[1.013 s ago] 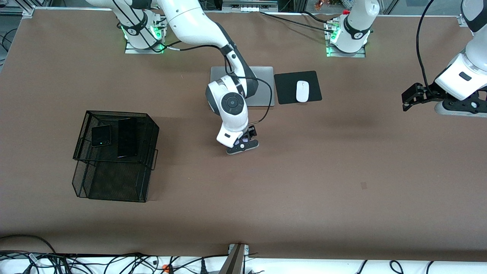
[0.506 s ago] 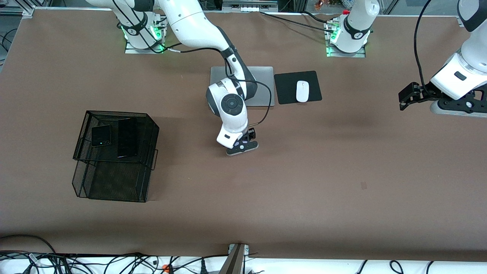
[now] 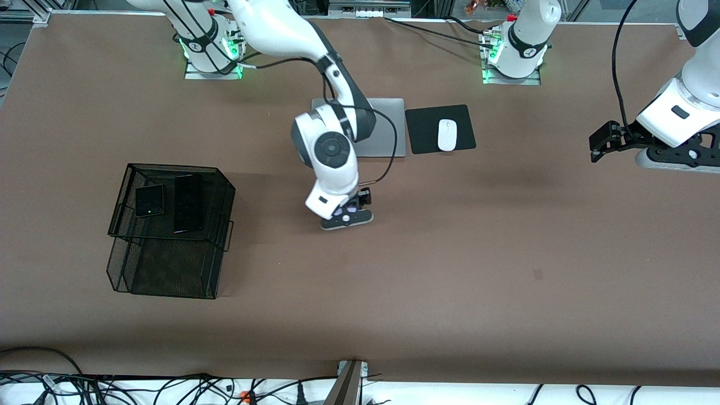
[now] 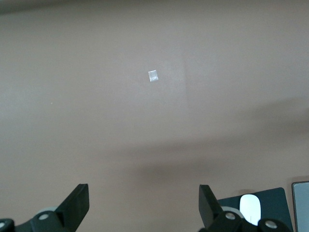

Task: Place phones with both arms
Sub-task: 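Carry the white phone into the basket and open the right gripper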

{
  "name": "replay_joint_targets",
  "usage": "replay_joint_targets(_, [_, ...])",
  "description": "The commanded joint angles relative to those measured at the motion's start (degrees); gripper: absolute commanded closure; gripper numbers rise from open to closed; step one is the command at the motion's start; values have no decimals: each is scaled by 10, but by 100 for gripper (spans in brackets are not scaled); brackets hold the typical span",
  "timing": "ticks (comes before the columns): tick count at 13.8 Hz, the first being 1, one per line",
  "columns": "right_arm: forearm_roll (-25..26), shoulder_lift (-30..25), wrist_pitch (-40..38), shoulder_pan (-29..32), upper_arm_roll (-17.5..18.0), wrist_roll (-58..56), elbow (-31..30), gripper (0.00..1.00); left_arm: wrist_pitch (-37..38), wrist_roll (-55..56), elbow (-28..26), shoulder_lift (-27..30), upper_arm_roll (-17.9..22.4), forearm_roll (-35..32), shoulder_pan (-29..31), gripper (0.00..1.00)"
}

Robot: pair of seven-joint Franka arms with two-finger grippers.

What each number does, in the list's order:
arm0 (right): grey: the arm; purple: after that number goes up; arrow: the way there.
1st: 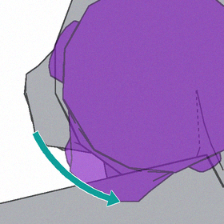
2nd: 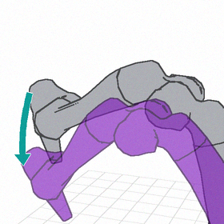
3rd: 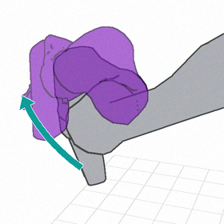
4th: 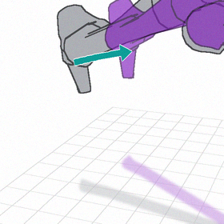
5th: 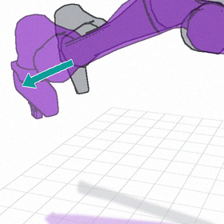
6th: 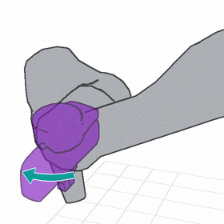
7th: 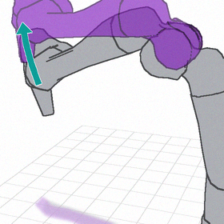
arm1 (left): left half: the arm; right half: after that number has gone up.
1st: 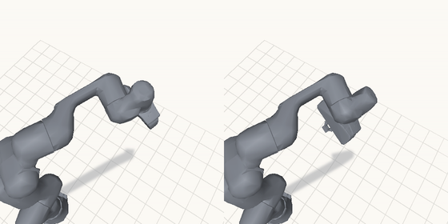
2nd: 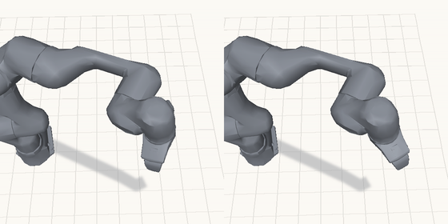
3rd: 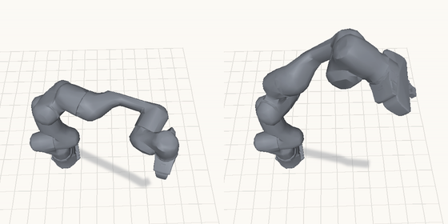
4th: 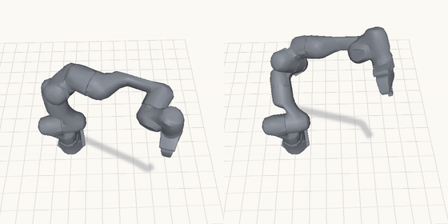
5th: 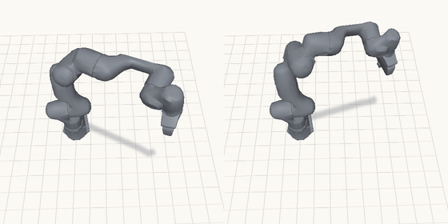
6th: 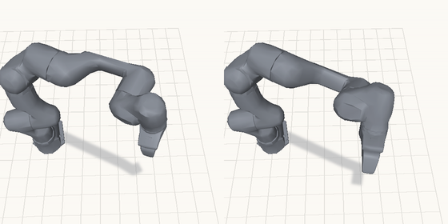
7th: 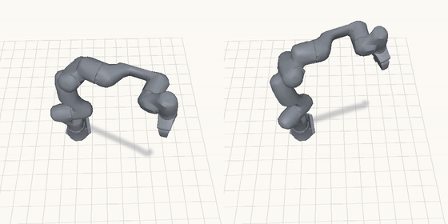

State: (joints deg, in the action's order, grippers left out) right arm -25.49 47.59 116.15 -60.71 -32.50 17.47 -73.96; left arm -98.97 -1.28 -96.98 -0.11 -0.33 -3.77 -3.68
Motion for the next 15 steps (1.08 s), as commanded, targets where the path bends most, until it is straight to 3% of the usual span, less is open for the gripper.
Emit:
replay_joint_targets(1, [6, -70, -97, 3, -47, 9, -14, 100, 9, -8, 2, 6, 1, 13, 0, 0])
replay_joint_targets(5, [8, -88, -185, 14, -184, -82, -11, 100, 9, -7, 2, 6, 1, 13, 0, 0])
replay_joint_targets(7, [6, -87, -200, 66, -214, -146, -12, 100, 9, -8, 2, 6, 1, 13, 1, 0])
replay_joint_targets(11, [0, -71, -185, 203, -193, -274, 19, 100, 9, -7, 3, 6, 1, 13, 0, 0])
replay_joint_targets(13, [-1, -54, -146, 250, -160, -305, 49, 100, 9, -7, 3, 6, 1, 13, 0, 0])
replay_joint_targets(15, [-1, -38, -76, 300, -105, -328, 54, 100, 9, -7, 6, 6, 1, 13, 0, 0])
